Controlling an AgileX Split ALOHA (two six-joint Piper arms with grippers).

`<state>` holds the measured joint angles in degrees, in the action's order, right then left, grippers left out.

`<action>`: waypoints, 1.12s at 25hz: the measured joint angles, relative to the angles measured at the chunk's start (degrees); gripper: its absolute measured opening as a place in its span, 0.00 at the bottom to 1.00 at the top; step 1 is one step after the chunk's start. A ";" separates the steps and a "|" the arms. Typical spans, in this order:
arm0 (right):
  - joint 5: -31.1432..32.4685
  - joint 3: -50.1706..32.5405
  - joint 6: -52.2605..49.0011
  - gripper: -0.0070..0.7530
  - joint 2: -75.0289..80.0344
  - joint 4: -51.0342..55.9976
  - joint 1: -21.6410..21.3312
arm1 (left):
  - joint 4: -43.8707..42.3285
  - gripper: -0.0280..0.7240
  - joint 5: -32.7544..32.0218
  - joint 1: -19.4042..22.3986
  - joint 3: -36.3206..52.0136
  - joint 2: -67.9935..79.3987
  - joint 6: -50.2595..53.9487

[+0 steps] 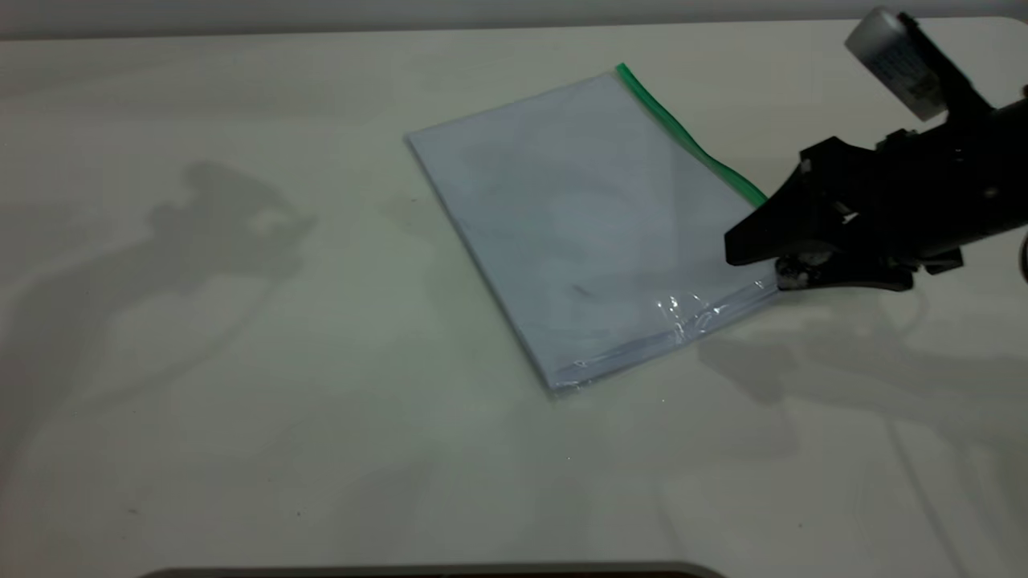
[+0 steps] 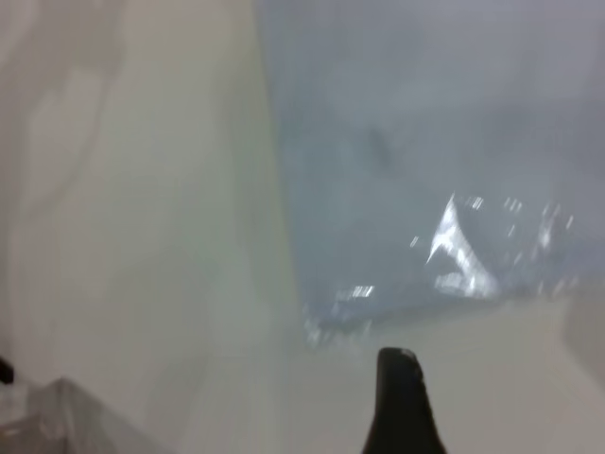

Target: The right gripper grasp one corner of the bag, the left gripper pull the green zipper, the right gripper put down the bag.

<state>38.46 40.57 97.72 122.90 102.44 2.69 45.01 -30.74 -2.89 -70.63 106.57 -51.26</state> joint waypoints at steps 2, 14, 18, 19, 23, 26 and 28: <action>0.06 1.82 -0.13 0.77 1.75 0.06 -0.39 | -3.40 0.82 -0.30 0.00 -1.45 1.09 3.41; -2.44 3.76 -0.55 0.77 3.75 0.07 -9.09 | -14.27 0.82 -3.45 -0.56 -9.11 5.91 16.08; -3.22 4.85 0.06 0.77 6.48 0.32 -9.90 | -14.27 0.82 -3.13 -1.99 -9.11 5.91 16.08; -3.33 5.30 0.33 0.77 7.50 0.32 -10.12 | -14.27 0.82 -3.08 -2.17 -9.11 5.91 16.08; -3.72 6.85 1.54 0.77 11.17 0.44 -10.28 | -14.27 0.82 -2.56 -2.40 -9.11 5.91 16.08; -2.49 8.34 2.74 0.77 13.12 0.44 -10.28 | -14.27 0.82 -2.29 -2.47 -9.11 5.91 16.08; -1.71 9.43 3.36 0.77 14.23 0.44 -10.28 | -14.27 0.82 -2.11 -2.59 -9.11 5.91 16.08</action>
<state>36.75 50.00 101.08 137.13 102.88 -7.60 30.74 -32.85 -5.49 -79.74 112.47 -35.19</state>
